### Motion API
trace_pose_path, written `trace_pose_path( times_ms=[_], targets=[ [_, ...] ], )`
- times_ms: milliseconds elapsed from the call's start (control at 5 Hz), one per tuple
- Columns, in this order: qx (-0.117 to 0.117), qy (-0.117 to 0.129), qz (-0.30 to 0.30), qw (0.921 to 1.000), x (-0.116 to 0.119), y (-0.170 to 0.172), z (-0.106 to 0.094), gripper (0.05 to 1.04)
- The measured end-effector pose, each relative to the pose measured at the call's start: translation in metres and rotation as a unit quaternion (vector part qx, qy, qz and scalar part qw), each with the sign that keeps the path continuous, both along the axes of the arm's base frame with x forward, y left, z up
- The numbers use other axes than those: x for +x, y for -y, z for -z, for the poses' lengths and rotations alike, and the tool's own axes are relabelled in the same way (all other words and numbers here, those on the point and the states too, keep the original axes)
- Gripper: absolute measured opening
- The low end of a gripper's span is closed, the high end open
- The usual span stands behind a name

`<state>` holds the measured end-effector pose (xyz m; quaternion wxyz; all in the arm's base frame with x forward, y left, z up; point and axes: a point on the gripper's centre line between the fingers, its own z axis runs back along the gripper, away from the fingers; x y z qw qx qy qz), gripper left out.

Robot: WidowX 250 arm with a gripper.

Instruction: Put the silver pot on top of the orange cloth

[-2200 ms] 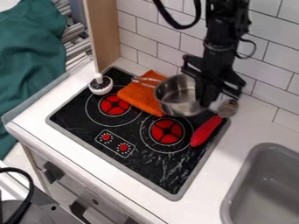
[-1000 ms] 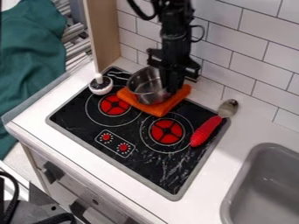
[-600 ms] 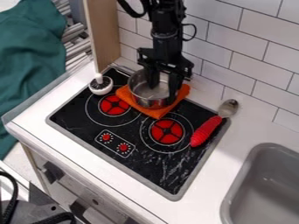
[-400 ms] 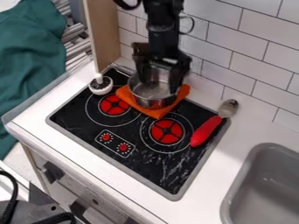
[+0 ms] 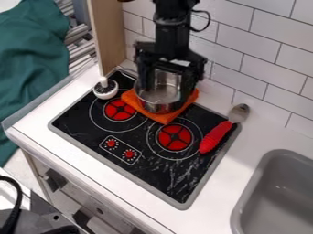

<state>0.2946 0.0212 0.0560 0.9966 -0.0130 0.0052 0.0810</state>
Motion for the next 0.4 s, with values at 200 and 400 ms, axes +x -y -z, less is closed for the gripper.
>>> trace_pose_path(
  times_ms=[200,400],
  targets=[
    [-0.010,-0.013,0.000,0.9999,-0.0145,0.0042,0.0118,1.001],
    [-0.012,-0.005,0.002,0.9999,-0.0190,0.0054,0.0136,1.001]
  ],
)
